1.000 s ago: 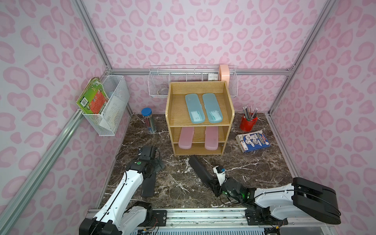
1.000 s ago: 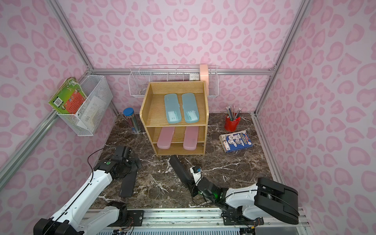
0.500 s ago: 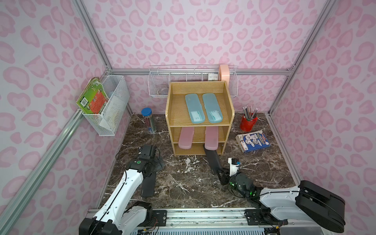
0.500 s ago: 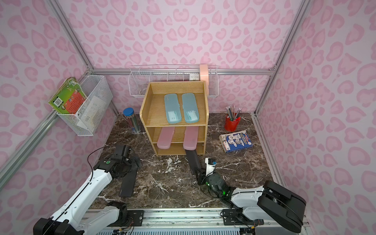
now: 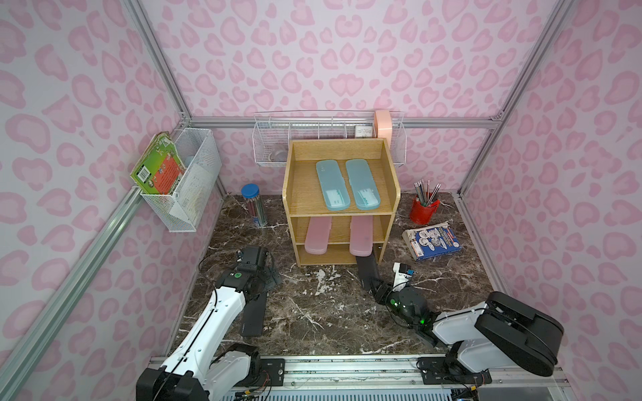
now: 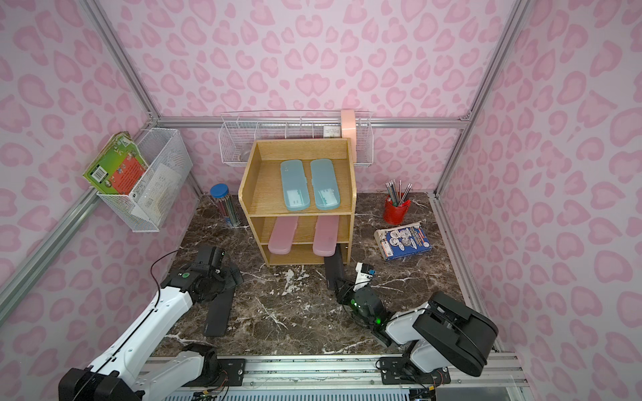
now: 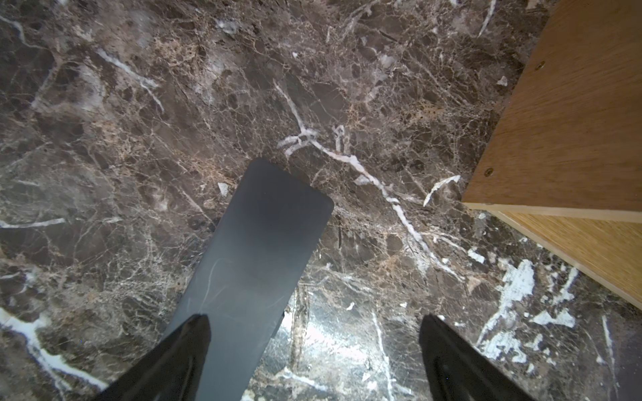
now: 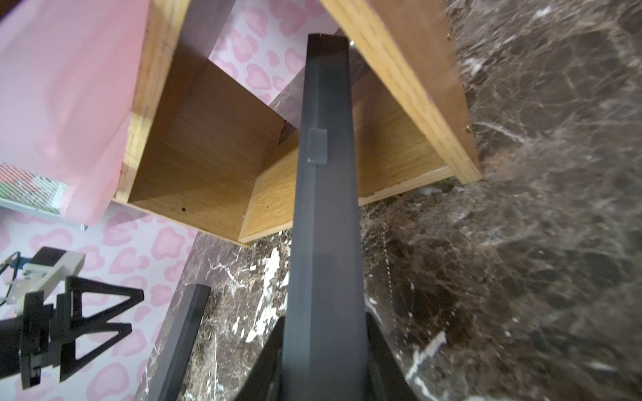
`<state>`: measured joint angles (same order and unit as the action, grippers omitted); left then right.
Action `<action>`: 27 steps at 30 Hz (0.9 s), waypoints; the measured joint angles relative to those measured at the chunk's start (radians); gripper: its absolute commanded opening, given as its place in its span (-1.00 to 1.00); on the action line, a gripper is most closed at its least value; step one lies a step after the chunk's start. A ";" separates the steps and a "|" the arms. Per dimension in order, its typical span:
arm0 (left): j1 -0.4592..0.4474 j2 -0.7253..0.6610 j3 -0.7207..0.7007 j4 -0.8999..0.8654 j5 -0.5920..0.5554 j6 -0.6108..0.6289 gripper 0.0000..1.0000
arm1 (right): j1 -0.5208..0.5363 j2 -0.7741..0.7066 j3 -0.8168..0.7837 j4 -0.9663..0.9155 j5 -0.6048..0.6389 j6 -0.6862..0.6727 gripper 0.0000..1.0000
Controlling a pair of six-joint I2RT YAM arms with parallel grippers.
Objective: Place the pencil cases on the shelf according to color
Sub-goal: Place the pencil case on the shelf.
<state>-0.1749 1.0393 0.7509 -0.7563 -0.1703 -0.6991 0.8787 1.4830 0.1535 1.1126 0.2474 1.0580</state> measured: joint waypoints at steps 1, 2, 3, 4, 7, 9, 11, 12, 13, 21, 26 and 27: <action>0.000 0.002 0.000 0.000 0.000 0.001 0.98 | -0.005 0.039 0.005 0.035 0.000 0.018 -0.66; 0.000 0.004 0.000 0.000 -0.001 0.003 0.97 | -0.010 0.067 0.008 0.061 -0.002 0.029 -0.67; 0.000 0.008 0.000 0.001 -0.003 0.003 0.97 | -0.016 0.107 0.009 0.102 -0.005 0.053 -0.68; 0.000 0.016 0.001 0.001 -0.005 0.003 0.98 | -0.021 0.153 0.009 0.146 -0.005 0.076 -0.67; 0.000 0.044 0.010 -0.002 -0.020 0.003 0.97 | -0.036 0.279 0.010 0.303 -0.008 0.134 -0.49; 0.000 0.065 0.021 -0.007 -0.032 0.003 0.97 | -0.048 0.365 0.015 0.409 -0.009 0.173 -0.24; 0.000 0.087 0.035 -0.015 -0.047 0.003 0.97 | -0.054 0.442 0.023 0.479 -0.021 0.210 0.07; 0.000 0.096 0.041 -0.017 -0.056 0.003 0.98 | -0.055 0.483 0.023 0.492 -0.024 0.237 0.20; 0.000 0.102 0.045 -0.019 -0.063 0.003 0.97 | -0.055 0.509 0.024 0.539 -0.024 0.251 0.27; 0.000 0.098 0.045 -0.040 -0.104 0.002 0.98 | -0.063 0.471 0.043 0.536 -0.046 0.299 0.59; 0.000 0.087 0.044 -0.058 -0.121 -0.002 0.97 | -0.039 0.220 0.106 0.281 -0.041 0.224 0.71; 0.000 0.085 0.042 -0.063 -0.127 -0.004 0.97 | -0.026 0.161 0.138 0.187 -0.037 0.204 0.72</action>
<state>-0.1753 1.1244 0.7933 -0.8188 -0.2970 -0.7033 0.8528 1.6436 0.2920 1.2991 0.2104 1.2621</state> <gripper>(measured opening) 0.987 0.848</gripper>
